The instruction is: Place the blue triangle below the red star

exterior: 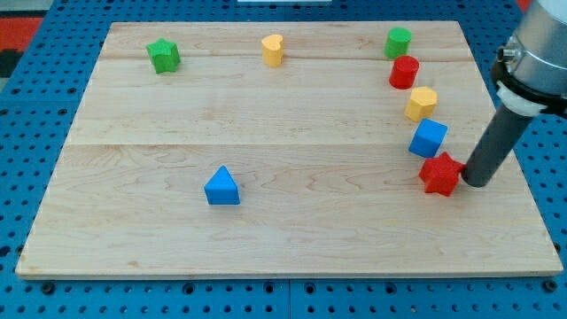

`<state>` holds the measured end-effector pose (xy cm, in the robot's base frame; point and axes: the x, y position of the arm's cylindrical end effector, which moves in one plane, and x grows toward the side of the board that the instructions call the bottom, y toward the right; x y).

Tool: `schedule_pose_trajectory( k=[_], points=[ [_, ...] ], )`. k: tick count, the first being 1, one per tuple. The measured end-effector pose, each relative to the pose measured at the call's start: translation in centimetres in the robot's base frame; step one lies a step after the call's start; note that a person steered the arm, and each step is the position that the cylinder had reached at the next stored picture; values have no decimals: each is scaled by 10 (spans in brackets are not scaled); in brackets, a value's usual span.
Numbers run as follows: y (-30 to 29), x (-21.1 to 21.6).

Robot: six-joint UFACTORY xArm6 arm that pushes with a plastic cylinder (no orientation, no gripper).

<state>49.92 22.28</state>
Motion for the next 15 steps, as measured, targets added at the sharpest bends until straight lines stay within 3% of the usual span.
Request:
schedule_pose_trajectory(
  k=[1, 2, 3, 5, 7, 9, 10, 11, 12, 13, 14, 15],
  points=[
    [-34, 2],
    [14, 21],
    [-60, 74],
    [-256, 73],
    [-327, 6],
    [-350, -45],
    [-280, -85],
    [-296, -43],
    [-394, -85],
    [-417, -67],
    [-402, -38],
    [-342, -32]
  ],
)
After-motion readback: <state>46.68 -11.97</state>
